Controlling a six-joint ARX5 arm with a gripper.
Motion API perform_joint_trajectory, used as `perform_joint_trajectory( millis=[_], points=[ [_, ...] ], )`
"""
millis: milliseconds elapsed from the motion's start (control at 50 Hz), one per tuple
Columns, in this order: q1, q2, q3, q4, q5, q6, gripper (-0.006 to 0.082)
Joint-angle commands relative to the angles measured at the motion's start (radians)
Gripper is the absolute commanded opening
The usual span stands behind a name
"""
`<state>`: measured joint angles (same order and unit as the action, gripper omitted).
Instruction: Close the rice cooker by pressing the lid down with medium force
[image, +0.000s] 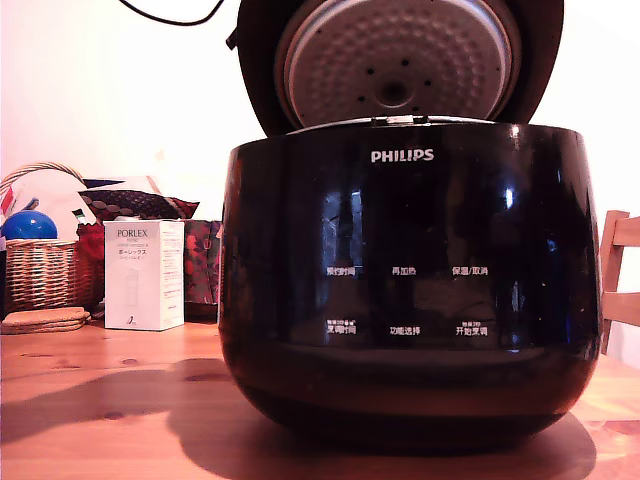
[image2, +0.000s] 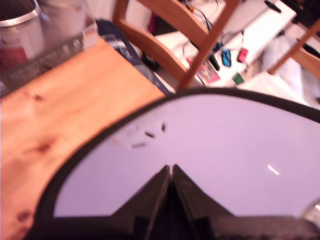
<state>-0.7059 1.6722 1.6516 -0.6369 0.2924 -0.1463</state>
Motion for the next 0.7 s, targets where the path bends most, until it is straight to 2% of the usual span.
perform_joint_trajectory(
  millis=[0,220,420,680],
  points=[
    [-0.028,0.005,-0.027,0.016,-0.018,0.003,-0.0024],
    [-0.045,-0.005,-0.033,0.040,-0.095,-0.011,-0.0024],
    [-0.048,-0.007,-0.060,0.052,-0.103,-0.021,-0.0024],
    [-0.050,-0.073,-0.188,0.158,-0.126,-0.045,-0.0024]
  ],
)
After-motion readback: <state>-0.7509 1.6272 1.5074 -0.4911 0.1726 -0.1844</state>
